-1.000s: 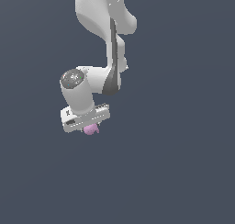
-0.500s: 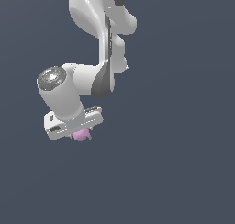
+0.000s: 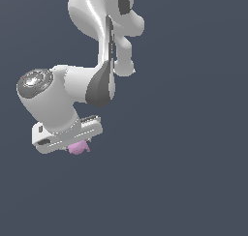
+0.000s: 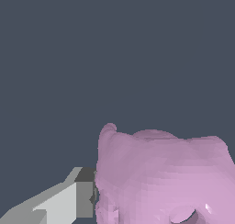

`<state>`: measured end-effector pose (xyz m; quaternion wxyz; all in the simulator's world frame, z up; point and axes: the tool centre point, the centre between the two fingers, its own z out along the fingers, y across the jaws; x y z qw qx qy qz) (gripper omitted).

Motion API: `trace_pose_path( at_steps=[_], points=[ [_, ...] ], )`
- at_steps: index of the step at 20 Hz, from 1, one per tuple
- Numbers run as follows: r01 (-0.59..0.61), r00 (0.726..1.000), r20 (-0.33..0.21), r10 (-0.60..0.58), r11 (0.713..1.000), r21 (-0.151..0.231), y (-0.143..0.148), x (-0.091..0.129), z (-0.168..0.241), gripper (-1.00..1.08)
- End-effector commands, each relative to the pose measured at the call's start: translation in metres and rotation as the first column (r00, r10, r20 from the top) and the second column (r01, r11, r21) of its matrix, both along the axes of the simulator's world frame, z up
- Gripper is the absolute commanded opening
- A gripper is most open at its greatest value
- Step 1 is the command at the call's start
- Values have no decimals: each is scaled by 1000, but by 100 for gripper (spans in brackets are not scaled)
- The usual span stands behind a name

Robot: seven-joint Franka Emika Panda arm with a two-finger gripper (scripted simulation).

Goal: Pick up the object and move it to a goal position.

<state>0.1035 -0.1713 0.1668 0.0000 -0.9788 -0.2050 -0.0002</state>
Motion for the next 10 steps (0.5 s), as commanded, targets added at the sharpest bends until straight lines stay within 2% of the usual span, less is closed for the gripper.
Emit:
trace_pose_path(
  at_steps=[1, 10],
  points=[
    [0, 1000, 0, 0, 1000, 0, -2, 5, 4, -100],
    [0, 1000, 0, 0, 1000, 0, -6, 11, 8, -100]
  ],
)
